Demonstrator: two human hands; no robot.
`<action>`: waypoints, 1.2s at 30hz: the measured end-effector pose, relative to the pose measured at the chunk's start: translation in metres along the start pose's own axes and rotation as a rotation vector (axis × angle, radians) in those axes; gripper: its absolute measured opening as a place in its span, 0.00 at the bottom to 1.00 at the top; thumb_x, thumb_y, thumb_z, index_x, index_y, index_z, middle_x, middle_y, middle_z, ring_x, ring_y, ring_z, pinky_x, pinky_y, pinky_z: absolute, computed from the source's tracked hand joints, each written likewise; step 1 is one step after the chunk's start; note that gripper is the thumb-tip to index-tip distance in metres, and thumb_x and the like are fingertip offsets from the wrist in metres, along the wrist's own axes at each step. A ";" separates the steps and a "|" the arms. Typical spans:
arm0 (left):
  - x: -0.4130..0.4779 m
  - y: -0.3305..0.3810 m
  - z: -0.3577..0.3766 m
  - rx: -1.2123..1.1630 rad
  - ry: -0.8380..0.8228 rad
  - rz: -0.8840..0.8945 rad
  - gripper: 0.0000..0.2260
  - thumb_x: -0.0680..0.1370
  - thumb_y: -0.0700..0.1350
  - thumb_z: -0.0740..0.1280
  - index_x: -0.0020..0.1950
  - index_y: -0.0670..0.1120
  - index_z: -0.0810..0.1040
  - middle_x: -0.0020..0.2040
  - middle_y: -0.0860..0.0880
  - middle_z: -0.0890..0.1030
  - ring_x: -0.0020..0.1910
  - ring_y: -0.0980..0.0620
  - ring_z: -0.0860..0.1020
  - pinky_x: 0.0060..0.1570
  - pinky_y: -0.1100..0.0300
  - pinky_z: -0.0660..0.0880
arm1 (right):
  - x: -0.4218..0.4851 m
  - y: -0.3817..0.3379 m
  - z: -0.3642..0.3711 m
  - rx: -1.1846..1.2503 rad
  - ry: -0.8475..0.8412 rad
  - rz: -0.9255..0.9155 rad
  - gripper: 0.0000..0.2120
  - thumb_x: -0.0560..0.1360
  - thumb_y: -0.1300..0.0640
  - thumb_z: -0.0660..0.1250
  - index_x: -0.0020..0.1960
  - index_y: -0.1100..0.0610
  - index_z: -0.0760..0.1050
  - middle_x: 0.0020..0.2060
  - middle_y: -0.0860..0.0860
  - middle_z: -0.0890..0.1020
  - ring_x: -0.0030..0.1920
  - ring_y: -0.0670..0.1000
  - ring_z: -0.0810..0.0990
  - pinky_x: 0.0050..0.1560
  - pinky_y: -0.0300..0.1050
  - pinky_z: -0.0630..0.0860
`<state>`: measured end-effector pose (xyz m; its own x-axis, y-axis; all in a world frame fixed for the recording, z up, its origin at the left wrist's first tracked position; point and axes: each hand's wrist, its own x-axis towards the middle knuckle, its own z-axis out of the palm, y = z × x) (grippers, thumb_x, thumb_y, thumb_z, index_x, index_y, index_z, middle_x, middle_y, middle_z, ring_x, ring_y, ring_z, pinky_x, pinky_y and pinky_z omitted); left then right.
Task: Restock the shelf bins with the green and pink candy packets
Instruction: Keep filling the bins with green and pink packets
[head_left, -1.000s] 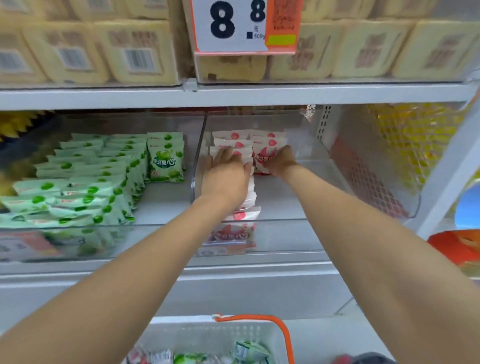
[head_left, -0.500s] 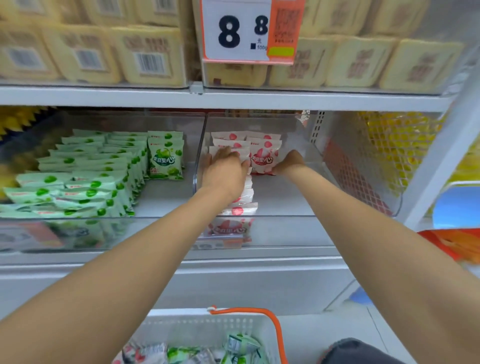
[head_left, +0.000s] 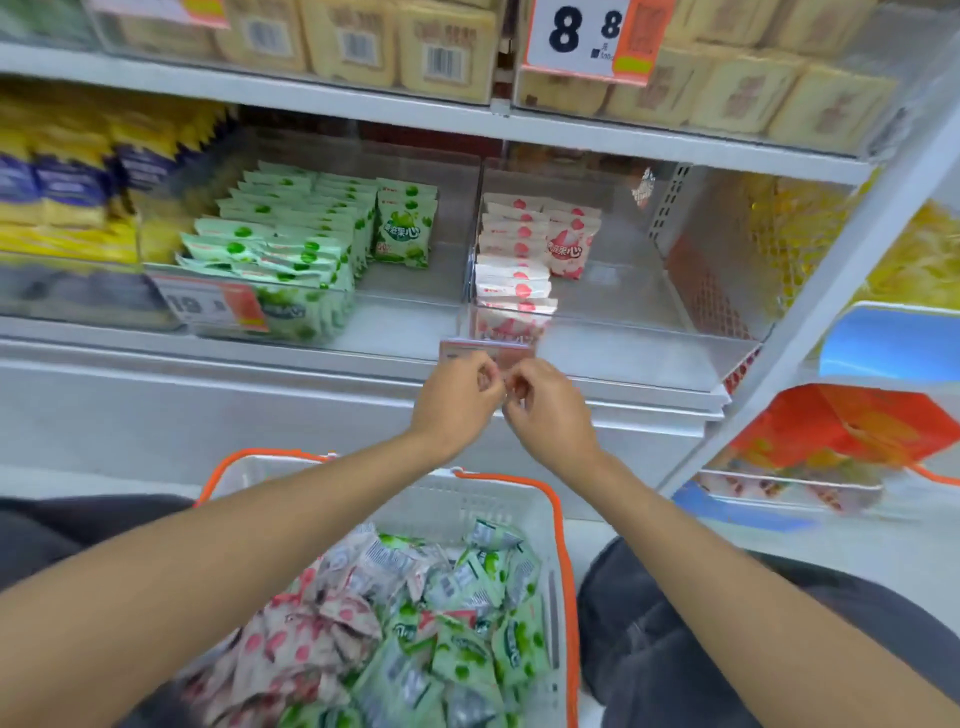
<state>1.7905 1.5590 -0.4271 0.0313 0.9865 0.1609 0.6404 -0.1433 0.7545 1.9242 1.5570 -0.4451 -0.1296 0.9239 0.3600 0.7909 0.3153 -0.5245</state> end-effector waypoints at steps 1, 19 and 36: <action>-0.014 -0.016 0.003 0.021 -0.047 -0.040 0.09 0.76 0.43 0.66 0.36 0.50 0.73 0.32 0.52 0.75 0.34 0.50 0.73 0.38 0.55 0.70 | -0.015 0.003 0.017 0.000 -0.127 0.055 0.05 0.70 0.63 0.65 0.42 0.54 0.74 0.39 0.49 0.77 0.42 0.54 0.77 0.41 0.46 0.71; -0.101 -0.181 0.013 0.112 -0.490 -0.474 0.11 0.78 0.41 0.64 0.36 0.47 0.76 0.42 0.51 0.78 0.47 0.50 0.78 0.50 0.56 0.75 | -0.139 0.064 0.173 -0.071 -0.965 0.705 0.03 0.76 0.63 0.65 0.46 0.60 0.71 0.37 0.52 0.73 0.37 0.50 0.72 0.37 0.44 0.69; -0.080 -0.153 -0.021 -0.945 -0.207 -1.091 0.14 0.80 0.35 0.65 0.65 0.36 0.72 0.48 0.41 0.82 0.45 0.47 0.81 0.49 0.52 0.80 | -0.073 -0.017 0.082 0.262 -0.646 0.208 0.10 0.74 0.57 0.71 0.55 0.52 0.81 0.62 0.49 0.75 0.65 0.48 0.71 0.65 0.47 0.68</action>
<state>1.6737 1.5007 -0.5421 0.0296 0.6191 -0.7848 -0.3124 0.7515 0.5811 1.8708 1.5023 -0.5260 -0.3836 0.8884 -0.2521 0.6790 0.0863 -0.7291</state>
